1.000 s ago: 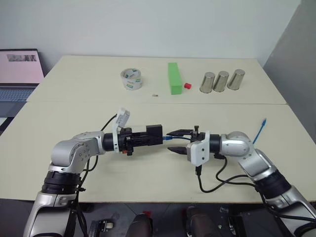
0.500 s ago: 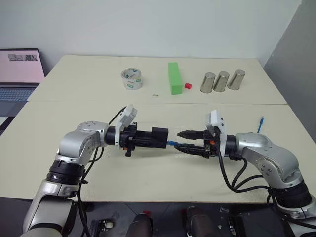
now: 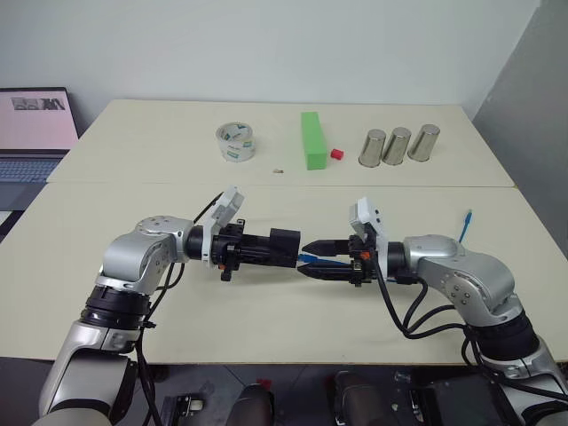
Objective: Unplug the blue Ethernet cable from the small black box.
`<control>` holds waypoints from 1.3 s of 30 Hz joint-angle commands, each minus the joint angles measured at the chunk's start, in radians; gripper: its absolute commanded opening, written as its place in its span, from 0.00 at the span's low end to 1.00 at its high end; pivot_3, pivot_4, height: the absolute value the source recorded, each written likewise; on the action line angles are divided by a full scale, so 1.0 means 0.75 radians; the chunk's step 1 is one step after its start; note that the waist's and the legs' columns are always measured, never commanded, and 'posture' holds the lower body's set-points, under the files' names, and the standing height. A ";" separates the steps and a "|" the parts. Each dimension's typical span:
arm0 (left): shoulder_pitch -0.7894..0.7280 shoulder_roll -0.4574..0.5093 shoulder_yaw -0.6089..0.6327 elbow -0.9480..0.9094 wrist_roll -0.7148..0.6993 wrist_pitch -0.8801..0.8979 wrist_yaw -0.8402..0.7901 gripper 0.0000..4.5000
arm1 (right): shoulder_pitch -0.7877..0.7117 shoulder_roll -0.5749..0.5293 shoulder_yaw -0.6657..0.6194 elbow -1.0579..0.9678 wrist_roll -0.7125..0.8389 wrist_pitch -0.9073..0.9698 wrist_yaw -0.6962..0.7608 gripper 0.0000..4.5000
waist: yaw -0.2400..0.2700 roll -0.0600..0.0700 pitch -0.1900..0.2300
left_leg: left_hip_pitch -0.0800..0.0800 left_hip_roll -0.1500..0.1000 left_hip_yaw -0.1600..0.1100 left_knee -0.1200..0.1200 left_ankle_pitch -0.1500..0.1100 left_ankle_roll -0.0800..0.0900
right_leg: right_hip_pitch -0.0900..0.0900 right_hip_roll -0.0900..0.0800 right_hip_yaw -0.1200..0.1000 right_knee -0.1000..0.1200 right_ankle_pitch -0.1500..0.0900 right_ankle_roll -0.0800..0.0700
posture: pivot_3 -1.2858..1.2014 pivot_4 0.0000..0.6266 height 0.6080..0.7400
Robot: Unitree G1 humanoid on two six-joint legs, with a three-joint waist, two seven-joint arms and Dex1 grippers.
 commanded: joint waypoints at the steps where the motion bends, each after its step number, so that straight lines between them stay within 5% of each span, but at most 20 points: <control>1: -0.003 0.017 0.031 -0.060 -0.018 -0.006 -0.012 0.18 | -0.023 0.002 -0.001 -0.006 -0.009 -0.021 0.030 0.53 | 0.000 0.000 0.000 | 0.000 0.000 0.000 0.000 0.000 0.000 | 0.000 0.000 0.000 0.000 0.000 0.000 | 0.52 0.24 1.00; 14: 0.022 0.027 0.049 -0.091 -0.026 -0.010 0.000 0.18 | -0.029 0.004 0.013 0.021 -0.035 -0.016 0.061 0.53 | -0.001 0.000 0.000 | 0.000 0.000 0.000 0.000 0.000 0.000 | 0.000 0.000 0.000 0.000 0.000 0.000 | 0.52 0.24 1.00; 25: 0.041 0.026 0.049 -0.112 -0.019 -0.023 0.007 0.18 | -0.053 0.020 0.023 0.039 -0.032 0.004 0.083 0.02 | -0.003 0.000 0.000 | 0.000 0.000 0.000 0.000 0.000 0.000 | 0.000 0.000 0.000 0.000 0.000 0.000 | 0.52 0.24 1.00; 39: 0.107 0.105 0.042 -0.182 -0.010 -0.053 -0.071 0.18 | -0.069 -0.079 0.065 0.087 -0.078 0.004 0.214 0.02 | -0.013 0.000 0.000 | 0.000 0.000 0.000 0.000 0.000 0.000 | 0.000 0.000 0.000 0.000 0.000 0.000 | 0.52 0.24 1.00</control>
